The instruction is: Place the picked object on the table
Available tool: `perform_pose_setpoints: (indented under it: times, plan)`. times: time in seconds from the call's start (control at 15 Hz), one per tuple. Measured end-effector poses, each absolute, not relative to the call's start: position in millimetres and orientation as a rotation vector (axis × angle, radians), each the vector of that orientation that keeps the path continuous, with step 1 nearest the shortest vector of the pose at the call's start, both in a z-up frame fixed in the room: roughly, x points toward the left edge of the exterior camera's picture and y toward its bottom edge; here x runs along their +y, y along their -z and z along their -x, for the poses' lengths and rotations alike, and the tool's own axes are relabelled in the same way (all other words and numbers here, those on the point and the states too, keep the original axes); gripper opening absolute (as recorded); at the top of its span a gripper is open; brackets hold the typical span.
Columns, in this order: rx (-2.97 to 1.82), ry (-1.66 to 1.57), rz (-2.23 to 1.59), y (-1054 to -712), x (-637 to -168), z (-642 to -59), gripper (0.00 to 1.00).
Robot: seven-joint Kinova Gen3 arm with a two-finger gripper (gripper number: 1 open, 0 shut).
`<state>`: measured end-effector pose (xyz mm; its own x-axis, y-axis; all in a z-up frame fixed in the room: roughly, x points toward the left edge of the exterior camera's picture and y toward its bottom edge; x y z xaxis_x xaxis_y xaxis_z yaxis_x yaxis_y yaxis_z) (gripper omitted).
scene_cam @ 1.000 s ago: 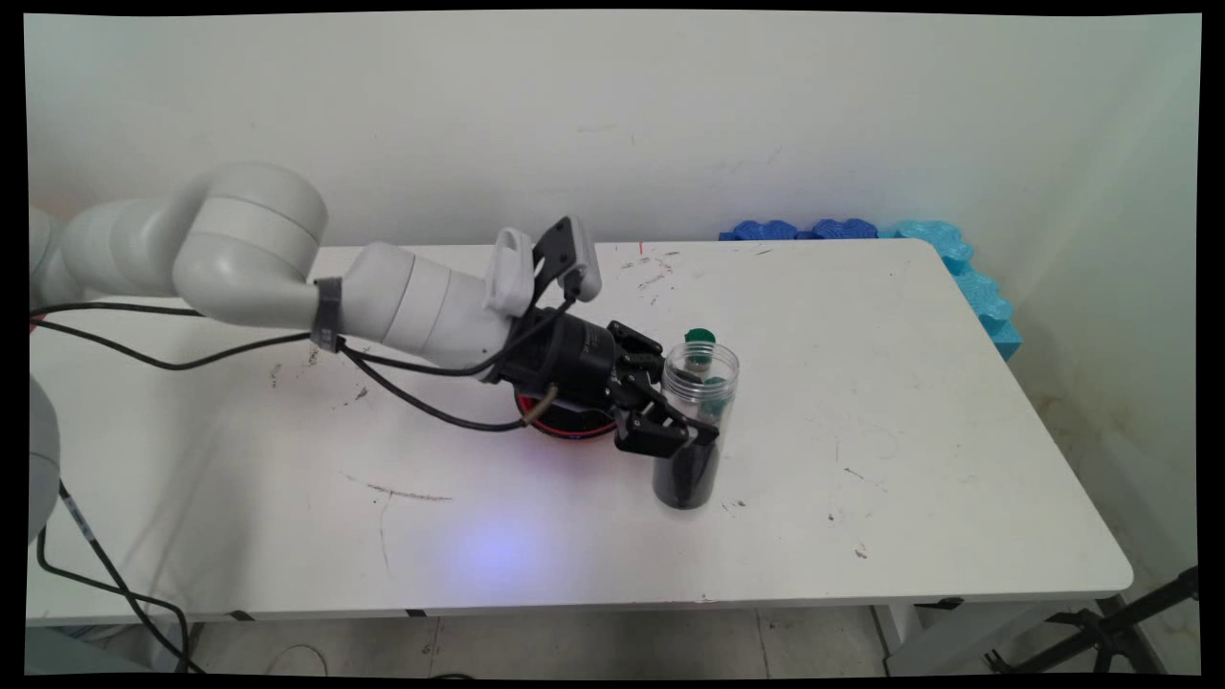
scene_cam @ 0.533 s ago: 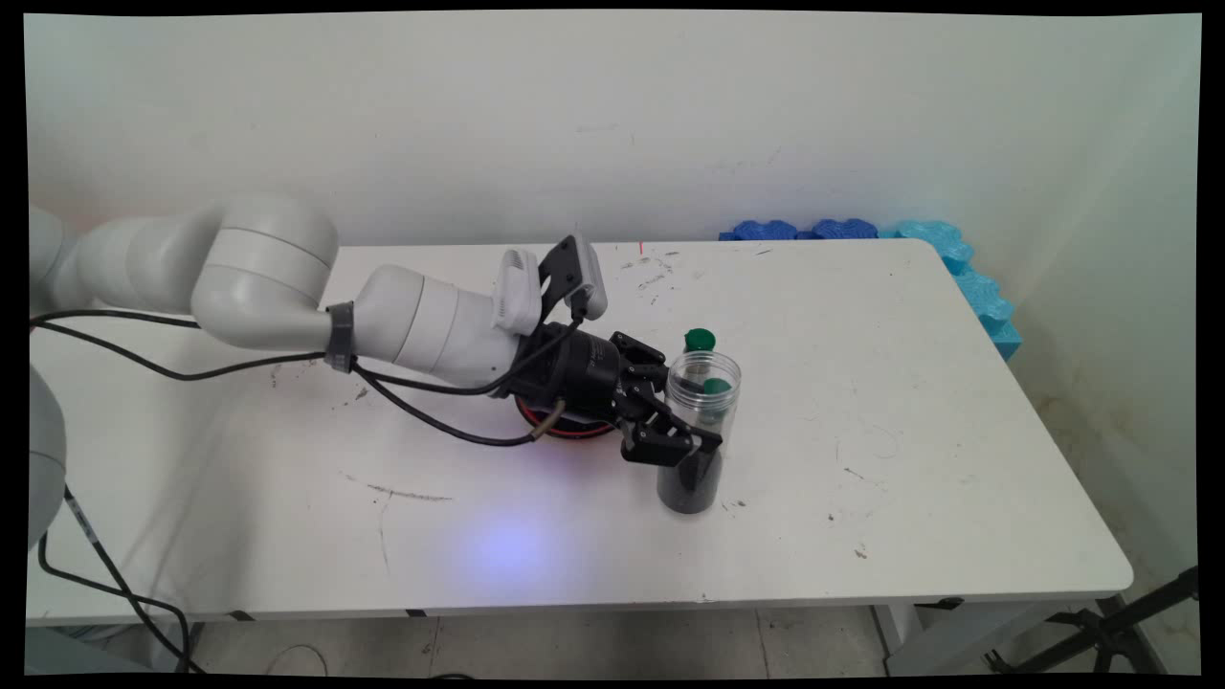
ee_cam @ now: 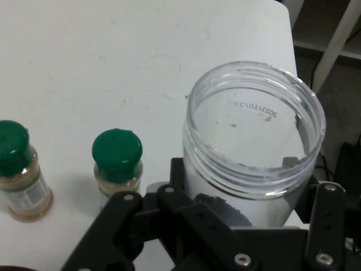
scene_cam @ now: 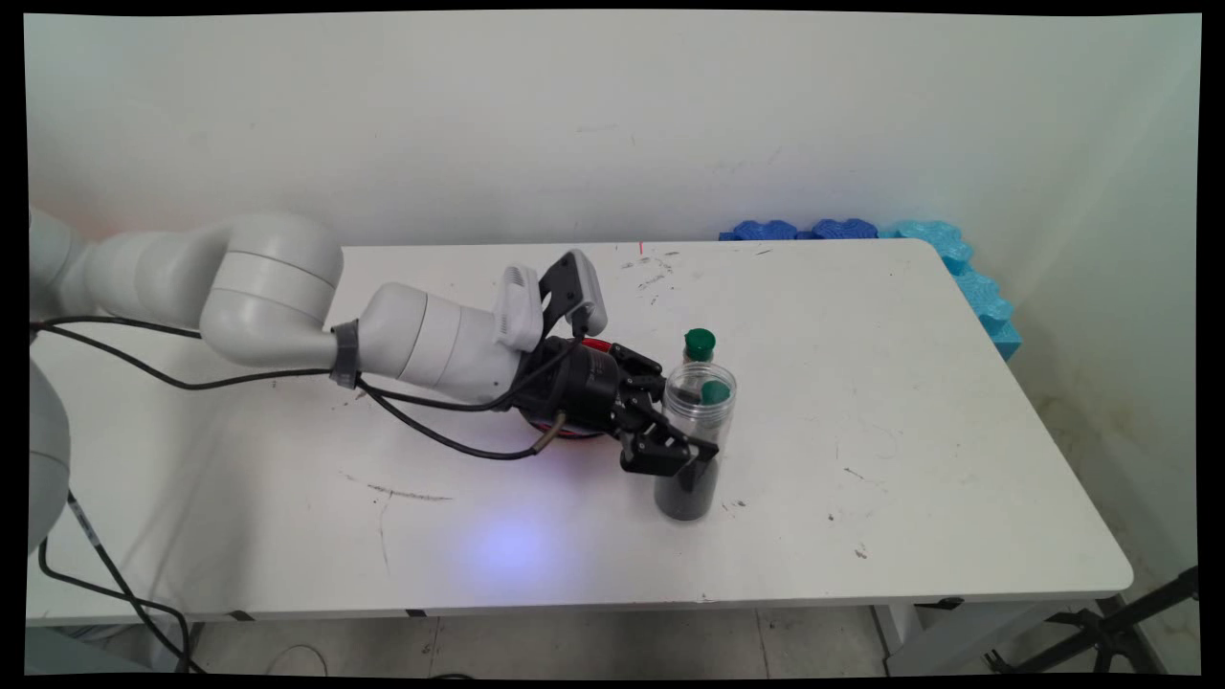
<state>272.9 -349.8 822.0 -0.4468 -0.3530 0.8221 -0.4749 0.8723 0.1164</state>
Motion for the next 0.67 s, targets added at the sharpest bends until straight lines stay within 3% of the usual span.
perform_pose_setpoints:
  times: [0.67]
  plan:
    - [-2.085, -0.175, -0.579, -811.8, -346.2, -274.2, 0.0]
